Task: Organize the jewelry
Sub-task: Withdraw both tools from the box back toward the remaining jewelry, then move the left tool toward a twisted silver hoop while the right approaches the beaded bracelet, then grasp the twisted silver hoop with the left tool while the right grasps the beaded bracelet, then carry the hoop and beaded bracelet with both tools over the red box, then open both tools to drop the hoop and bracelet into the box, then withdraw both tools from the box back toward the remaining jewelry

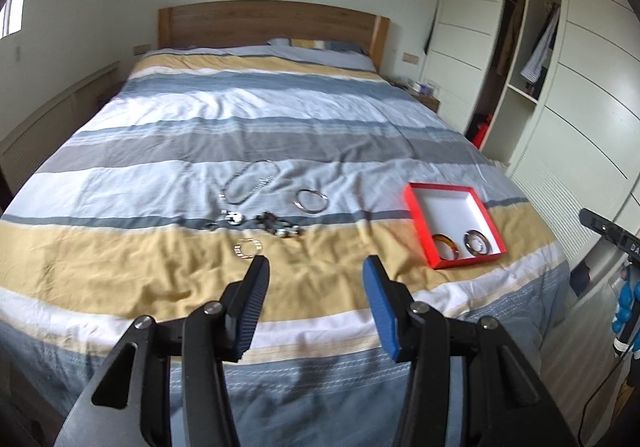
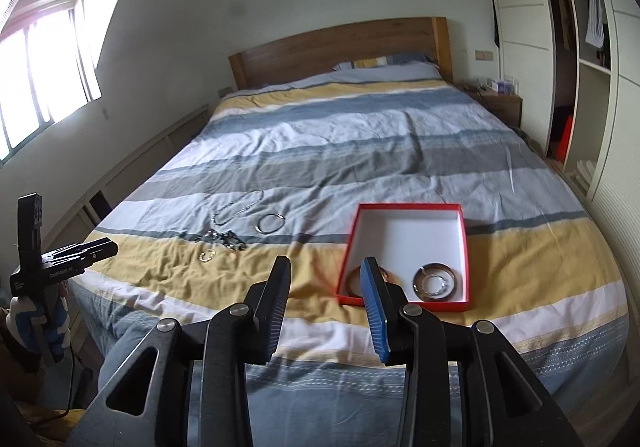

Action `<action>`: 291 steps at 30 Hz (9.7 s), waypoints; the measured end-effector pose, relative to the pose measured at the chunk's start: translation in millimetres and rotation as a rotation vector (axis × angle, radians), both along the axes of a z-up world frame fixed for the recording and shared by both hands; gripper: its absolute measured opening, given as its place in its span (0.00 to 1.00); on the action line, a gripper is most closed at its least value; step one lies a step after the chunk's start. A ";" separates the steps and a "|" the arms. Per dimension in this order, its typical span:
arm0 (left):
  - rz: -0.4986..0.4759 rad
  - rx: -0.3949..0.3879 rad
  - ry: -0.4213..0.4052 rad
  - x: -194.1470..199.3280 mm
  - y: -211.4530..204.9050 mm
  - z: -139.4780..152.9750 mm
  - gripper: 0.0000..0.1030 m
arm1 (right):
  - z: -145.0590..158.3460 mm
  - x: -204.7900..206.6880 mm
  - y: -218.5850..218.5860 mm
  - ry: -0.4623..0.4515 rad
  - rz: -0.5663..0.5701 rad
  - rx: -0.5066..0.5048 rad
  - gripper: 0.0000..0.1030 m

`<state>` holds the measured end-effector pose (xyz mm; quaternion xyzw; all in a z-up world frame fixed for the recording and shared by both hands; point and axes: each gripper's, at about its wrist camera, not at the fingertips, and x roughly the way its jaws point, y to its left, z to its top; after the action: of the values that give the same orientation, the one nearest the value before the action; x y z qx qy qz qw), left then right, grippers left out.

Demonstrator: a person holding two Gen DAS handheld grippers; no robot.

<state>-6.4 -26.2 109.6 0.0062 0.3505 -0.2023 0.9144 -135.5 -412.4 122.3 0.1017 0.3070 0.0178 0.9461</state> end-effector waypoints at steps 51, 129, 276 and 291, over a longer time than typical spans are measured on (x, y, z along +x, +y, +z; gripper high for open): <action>0.159 0.019 0.285 135.4 60.9 -156.8 0.46 | -146.4 215.4 122.9 0.313 0.349 0.043 0.41; 0.121 0.022 0.336 237.9 21.7 -231.2 0.07 | -210.7 356.8 197.4 0.366 0.519 0.055 0.45; -0.271 0.147 0.104 32.9 -205.3 -66.5 0.37 | -39.6 34.4 -44.0 0.046 -0.121 -0.049 0.37; -0.032 0.098 0.012 -7.2 -46.0 -43.0 0.37 | 8.6 -13.0 40.0 -0.057 -0.047 -0.079 0.41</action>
<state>-13.7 -72.2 66.6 0.0556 0.3654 -0.1996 0.9075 -148.5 -372.4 130.9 0.0707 0.2780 -0.0137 0.9579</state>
